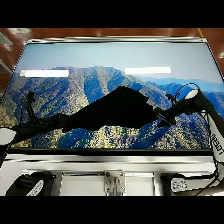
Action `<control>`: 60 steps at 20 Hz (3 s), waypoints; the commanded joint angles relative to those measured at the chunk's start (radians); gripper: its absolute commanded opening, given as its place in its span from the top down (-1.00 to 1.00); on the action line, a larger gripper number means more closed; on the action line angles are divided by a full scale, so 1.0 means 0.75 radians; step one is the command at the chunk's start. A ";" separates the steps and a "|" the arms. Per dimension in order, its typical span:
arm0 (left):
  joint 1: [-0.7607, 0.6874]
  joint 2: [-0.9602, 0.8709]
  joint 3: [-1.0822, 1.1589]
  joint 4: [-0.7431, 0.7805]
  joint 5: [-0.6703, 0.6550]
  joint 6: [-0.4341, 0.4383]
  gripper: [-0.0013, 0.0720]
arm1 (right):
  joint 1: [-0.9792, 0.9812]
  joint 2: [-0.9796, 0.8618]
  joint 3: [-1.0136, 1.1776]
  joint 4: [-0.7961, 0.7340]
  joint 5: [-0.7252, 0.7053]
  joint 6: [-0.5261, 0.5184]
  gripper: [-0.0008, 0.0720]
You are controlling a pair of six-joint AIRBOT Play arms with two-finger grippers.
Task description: Fold the shirts.
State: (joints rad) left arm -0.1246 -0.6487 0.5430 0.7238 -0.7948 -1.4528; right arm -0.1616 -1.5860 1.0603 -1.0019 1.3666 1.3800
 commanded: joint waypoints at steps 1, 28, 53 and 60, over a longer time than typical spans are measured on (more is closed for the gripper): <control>-0.001 0.000 -0.001 -0.001 0.003 0.000 0.85 | 0.097 0.002 -0.103 0.045 -0.234 0.063 -0.93; 0.472 0.003 1.647 0.009 -0.120 0.079 0.85 | 0.026 1.249 1.032 -0.136 -0.295 0.003 0.80; 0.470 0.165 0.732 0.480 -0.329 -0.014 0.85 | 0.026 0.795 0.455 -0.453 0.020 0.116 0.80; 0.271 -0.291 0.341 -0.019 0.432 0.186 0.85 | 0.026 0.329 0.424 -0.441 -0.750 0.407 0.80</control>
State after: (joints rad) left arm 0.1490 -0.7303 0.8757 0.8600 -0.7017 -1.4014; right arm -0.1410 -1.2167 1.3949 -1.3357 1.0500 1.5688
